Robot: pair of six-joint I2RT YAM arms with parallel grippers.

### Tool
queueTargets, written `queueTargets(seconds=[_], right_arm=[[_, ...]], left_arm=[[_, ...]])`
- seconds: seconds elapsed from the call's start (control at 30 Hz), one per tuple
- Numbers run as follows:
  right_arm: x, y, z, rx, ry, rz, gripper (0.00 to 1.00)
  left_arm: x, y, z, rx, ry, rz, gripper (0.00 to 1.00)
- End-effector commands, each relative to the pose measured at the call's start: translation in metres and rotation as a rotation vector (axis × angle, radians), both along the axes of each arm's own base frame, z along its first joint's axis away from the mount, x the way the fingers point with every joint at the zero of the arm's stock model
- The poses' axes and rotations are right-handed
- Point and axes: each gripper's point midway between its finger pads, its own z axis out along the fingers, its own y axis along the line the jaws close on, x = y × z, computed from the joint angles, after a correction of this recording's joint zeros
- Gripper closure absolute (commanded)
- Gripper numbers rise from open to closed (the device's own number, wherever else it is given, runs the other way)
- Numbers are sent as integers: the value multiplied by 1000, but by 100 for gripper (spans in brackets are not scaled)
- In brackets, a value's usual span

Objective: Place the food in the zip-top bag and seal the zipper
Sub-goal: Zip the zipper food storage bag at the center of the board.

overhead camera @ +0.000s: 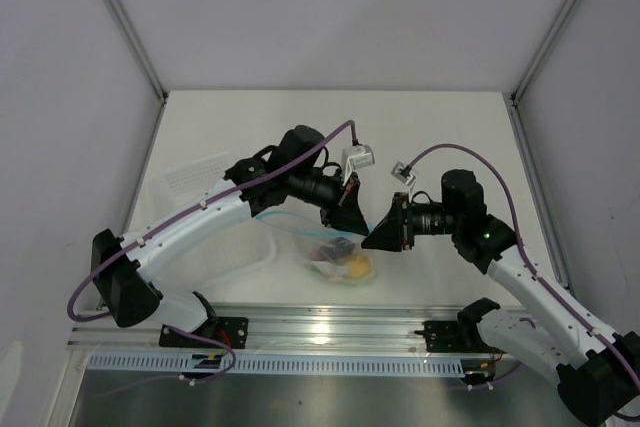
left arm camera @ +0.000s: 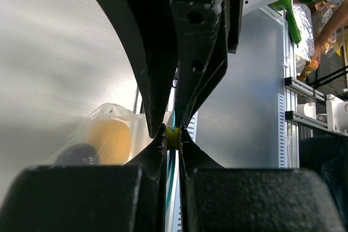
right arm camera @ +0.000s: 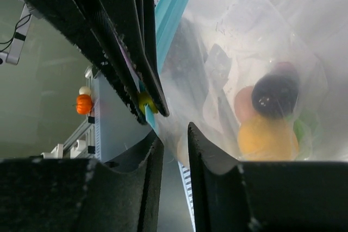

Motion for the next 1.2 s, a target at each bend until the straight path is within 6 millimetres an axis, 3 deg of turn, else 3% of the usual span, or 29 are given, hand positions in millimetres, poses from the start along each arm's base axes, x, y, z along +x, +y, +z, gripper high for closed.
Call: queueTargets(seconds=[0.0, 0.27, 0.3, 0.33, 0.83, 1.17], right_arm=[[-1, 10, 24, 45, -82, 59, 75], [0, 19, 28, 46, -95, 87, 82], [0, 20, 30, 47, -98, 89, 86], [1, 20, 30, 44, -96, 88, 100], [34, 14, 40, 147, -33, -242, 100], [41, 9, 32, 163, 15, -314, 100]], left_arm=[[-1, -3, 24, -61, -5, -21, 99], [-3, -2, 19, -40, 14, -29, 100], [-3, -2, 19, -40, 14, -29, 99], [-2, -2, 18, -37, 17, -29, 99], [2, 14, -7, 75, -13, 32, 99], [-3, 17, -4, 70, -4, 24, 98]])
